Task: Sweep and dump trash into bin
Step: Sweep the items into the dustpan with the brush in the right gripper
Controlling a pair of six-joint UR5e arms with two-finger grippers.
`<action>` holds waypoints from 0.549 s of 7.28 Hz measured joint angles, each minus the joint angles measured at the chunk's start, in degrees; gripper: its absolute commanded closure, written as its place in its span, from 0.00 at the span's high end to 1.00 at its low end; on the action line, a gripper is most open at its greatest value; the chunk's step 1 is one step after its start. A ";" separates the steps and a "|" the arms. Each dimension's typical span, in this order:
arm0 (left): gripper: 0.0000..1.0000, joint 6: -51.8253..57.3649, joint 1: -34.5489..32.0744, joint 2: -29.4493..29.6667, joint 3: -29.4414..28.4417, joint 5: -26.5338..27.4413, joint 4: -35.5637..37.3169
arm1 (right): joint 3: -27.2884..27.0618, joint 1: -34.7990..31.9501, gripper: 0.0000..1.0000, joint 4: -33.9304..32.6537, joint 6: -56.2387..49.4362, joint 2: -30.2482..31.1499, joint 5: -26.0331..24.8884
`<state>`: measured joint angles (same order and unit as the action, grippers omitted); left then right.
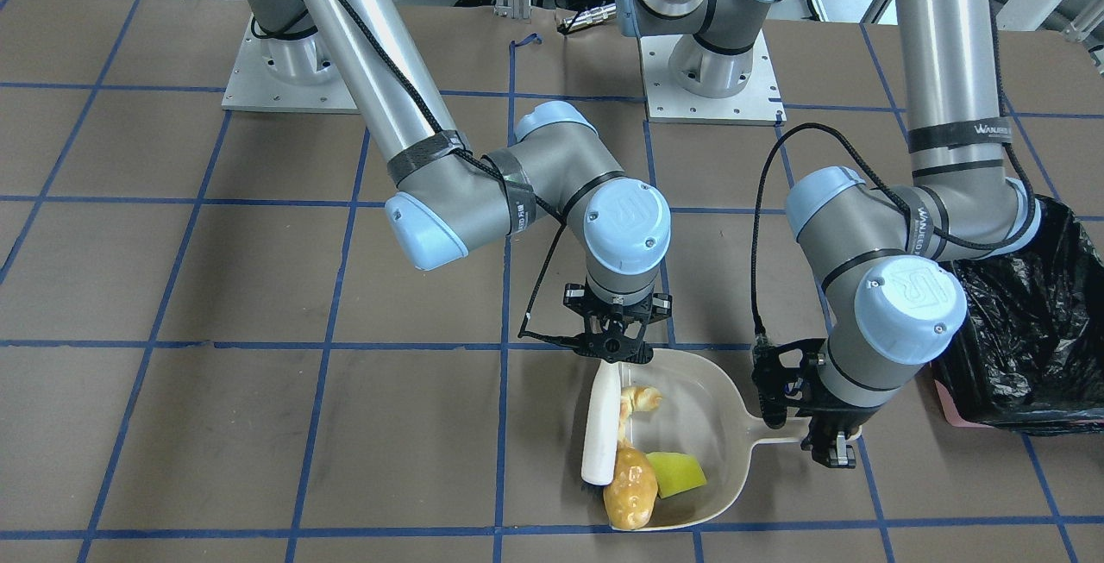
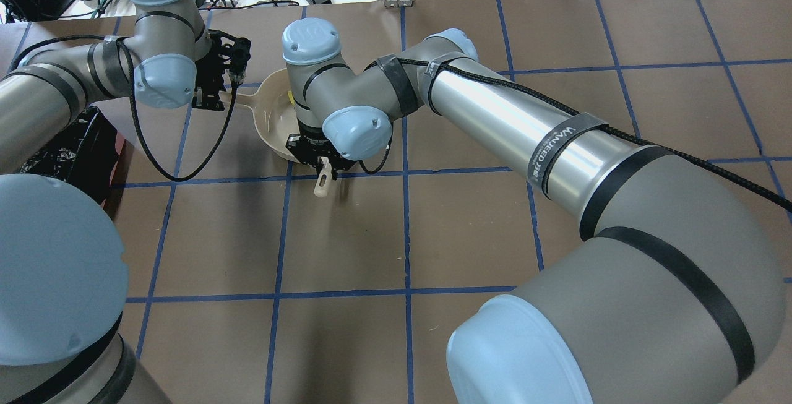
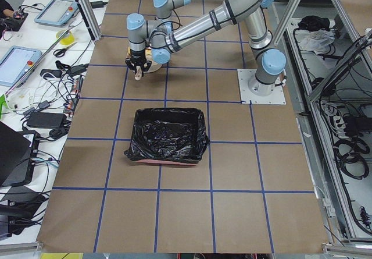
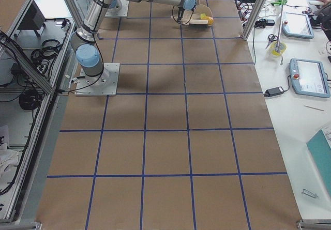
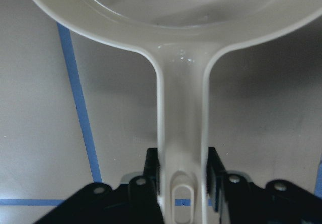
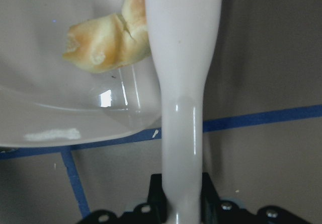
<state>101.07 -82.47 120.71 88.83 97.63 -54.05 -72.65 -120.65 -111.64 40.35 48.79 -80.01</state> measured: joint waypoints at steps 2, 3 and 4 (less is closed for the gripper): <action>0.00 0.00 0.02 -0.03 -0.04 0.01 0.00 | 2.04 -0.76 0.00 -0.02 1.51 -0.37 1.93; 0.00 0.00 0.03 -0.03 -0.06 0.01 0.00 | 2.68 -1.13 0.00 -0.03 2.11 -0.31 2.76; 0.00 0.00 0.03 -0.03 -0.06 0.00 0.00 | 3.02 -1.24 0.00 0.13 2.43 -0.02 3.04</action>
<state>101.07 -82.44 120.67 88.77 97.63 -54.05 -69.64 -121.90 -111.52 42.78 48.77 -76.97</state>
